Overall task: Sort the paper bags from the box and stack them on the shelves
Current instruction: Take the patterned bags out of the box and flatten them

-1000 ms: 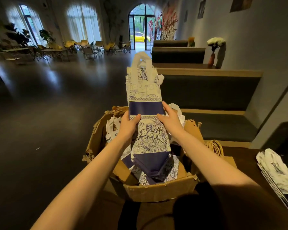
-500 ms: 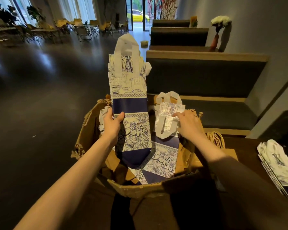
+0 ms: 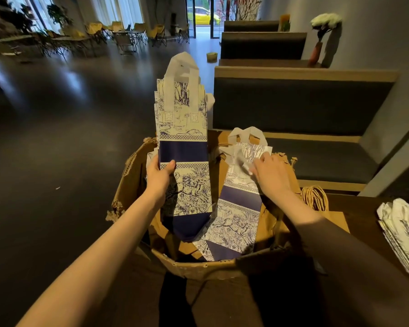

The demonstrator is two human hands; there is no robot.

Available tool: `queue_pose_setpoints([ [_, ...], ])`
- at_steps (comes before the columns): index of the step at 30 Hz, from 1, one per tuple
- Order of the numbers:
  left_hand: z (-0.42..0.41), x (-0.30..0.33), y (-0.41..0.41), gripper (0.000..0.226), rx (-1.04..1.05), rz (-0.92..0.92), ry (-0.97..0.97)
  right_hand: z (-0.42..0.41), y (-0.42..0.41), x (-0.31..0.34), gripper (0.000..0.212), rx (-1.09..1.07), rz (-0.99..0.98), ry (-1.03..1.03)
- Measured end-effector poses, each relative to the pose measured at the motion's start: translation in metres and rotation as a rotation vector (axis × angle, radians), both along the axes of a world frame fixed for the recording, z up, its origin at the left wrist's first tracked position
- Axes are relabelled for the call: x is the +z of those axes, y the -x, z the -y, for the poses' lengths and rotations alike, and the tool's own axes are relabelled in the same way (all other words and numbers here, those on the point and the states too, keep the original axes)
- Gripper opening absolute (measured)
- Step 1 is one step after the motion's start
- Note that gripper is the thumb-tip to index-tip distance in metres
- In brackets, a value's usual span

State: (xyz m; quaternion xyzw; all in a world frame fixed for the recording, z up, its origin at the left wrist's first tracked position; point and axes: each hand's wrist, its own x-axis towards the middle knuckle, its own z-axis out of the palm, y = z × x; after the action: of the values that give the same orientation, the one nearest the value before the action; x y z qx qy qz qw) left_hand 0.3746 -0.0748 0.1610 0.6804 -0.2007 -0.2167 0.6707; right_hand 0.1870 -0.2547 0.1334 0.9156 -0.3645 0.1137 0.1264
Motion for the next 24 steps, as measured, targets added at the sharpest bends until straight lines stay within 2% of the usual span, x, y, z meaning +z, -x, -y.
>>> queue_pose_setpoints([
  [3, -0.003, -0.001, 0.001, 0.033, -0.001, 0.003, -0.001, -0.005, -0.001, 0.017, 0.016, -0.037, 0.453, -0.275],
  [6, -0.006, -0.002, 0.002, 0.032, 0.001, 0.011, -0.008, -0.011, -0.001, 0.037, 0.027, -0.152, 0.857, -0.584],
  [9, -0.009, -0.004, 0.002, 0.028, 0.007, 0.034, -0.047, -0.014, 0.007, 0.048, 0.032, -0.13, 1.051, -0.629],
  [12, -0.011, -0.003, 0.004, 0.026, -0.002, 0.04, -0.064, -0.014, 0.017, 0.051, 0.032, -0.147, 1.135, -0.628],
  [17, -0.014, 0.008, 0.015, 0.03, -0.013, 0.059, -0.025, -0.016, 0.023, 0.055, 0.051, -0.172, 1.28, -0.758],
  [21, -0.012, 0.01, 0.02, 0.033, -0.024, 0.089, -0.028, -0.014, 0.02, 0.057, 0.039, -0.111, 1.143, -0.976],
  [24, -0.012, 0.013, 0.023, 0.034, -0.031, 0.103, -0.034, -0.02, 0.019, 0.06, 0.04, -0.092, 1.086, -1.036],
])
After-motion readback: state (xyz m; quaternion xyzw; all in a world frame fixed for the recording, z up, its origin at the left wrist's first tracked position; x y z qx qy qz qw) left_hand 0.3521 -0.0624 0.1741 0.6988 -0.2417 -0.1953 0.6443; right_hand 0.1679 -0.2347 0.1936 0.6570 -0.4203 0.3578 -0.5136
